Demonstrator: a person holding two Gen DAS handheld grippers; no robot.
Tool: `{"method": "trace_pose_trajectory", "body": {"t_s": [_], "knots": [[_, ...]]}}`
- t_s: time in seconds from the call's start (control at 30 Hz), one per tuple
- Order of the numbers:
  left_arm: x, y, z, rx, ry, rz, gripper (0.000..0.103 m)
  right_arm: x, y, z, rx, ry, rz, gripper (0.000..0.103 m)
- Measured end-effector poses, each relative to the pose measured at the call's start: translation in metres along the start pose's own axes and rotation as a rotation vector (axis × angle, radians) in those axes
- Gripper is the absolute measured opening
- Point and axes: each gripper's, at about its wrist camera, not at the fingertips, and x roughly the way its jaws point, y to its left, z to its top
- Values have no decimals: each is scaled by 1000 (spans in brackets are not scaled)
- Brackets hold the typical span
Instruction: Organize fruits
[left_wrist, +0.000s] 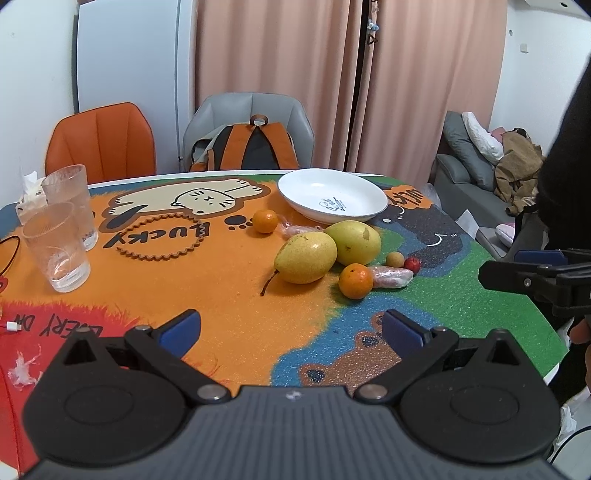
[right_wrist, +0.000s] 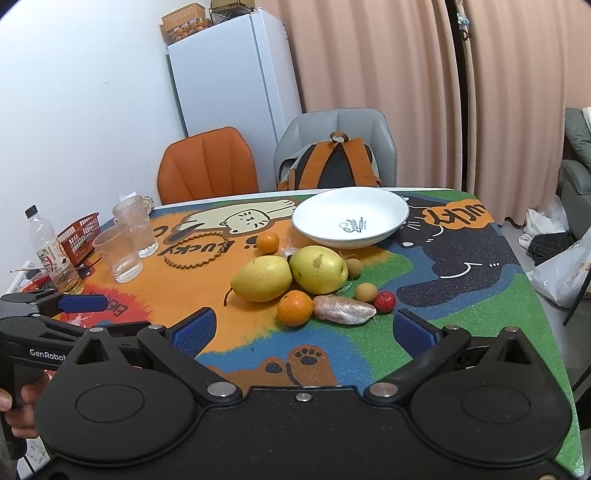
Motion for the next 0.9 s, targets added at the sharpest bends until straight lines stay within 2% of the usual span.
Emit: {"method": "trace_pose_trajectory", "body": {"t_s": [0.9], "knots": [[-4, 0, 3, 0, -18, -3, 103, -4, 1, 7, -19, -4, -10, 103]]}}
